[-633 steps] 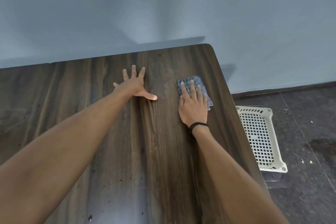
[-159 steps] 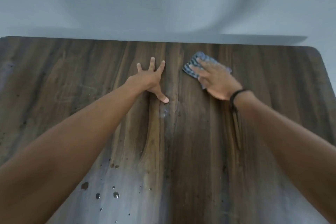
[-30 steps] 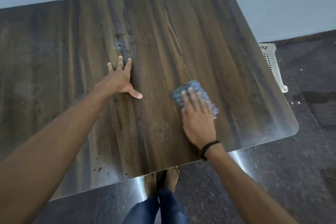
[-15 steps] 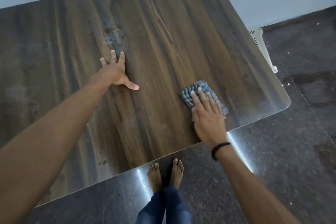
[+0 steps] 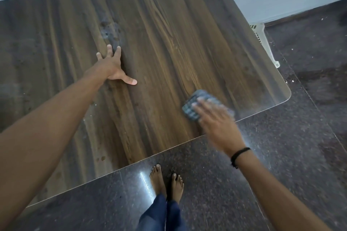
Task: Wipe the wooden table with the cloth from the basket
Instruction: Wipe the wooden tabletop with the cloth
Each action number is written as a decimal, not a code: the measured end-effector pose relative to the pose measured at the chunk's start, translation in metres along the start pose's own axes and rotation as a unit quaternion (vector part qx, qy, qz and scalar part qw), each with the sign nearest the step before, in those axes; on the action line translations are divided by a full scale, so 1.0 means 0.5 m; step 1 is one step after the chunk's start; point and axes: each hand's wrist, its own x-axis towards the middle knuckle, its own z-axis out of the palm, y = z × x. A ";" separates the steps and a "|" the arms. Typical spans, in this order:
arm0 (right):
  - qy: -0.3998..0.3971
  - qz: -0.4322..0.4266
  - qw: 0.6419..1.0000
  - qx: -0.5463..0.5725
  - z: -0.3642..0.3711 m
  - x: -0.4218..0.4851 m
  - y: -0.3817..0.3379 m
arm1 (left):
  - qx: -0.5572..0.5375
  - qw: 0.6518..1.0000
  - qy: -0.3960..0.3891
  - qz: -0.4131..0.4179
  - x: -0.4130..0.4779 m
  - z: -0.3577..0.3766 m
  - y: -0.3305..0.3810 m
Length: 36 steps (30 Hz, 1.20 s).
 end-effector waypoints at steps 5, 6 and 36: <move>0.012 0.035 0.999 0.003 0.015 -0.042 -0.034 | 0.008 1.000 -0.007 -0.008 0.001 -0.004 0.007; 0.003 0.001 1.000 0.001 0.015 -0.045 -0.014 | 0.009 1.000 -0.009 -0.009 0.000 -0.005 0.010; -0.063 -0.131 0.989 0.012 0.059 0.070 -0.235 | 0.004 0.999 -0.037 -0.002 0.028 -0.045 -0.117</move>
